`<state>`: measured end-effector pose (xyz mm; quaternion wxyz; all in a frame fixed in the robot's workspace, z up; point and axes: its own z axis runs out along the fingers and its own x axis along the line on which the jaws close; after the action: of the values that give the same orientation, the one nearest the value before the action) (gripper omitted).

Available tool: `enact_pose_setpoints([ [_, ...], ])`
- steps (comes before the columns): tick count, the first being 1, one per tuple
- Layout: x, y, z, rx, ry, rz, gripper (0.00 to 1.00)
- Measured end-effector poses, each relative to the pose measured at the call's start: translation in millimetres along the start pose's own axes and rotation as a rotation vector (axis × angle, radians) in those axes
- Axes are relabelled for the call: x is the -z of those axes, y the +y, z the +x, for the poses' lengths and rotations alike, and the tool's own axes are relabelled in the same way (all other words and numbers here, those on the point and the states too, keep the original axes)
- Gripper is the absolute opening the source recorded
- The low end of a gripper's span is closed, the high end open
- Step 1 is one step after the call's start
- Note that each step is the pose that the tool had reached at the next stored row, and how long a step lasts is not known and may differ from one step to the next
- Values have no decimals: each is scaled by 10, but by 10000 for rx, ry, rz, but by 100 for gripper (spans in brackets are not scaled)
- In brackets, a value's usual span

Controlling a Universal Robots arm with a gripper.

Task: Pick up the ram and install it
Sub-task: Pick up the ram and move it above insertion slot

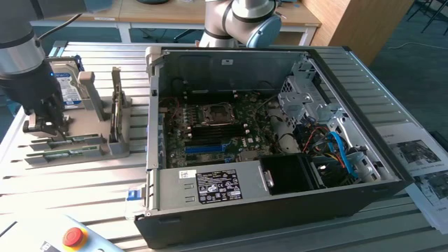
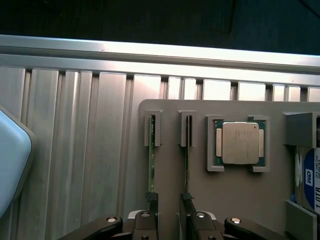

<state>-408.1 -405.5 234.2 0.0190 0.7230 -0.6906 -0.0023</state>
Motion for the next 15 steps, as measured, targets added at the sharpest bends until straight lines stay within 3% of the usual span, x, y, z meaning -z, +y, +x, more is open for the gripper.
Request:
enact_pose_setpoints([
  [5,3,-76,4,2,0,-8,31],
  [15,-9,-73,81,1,1,-9,31],
])
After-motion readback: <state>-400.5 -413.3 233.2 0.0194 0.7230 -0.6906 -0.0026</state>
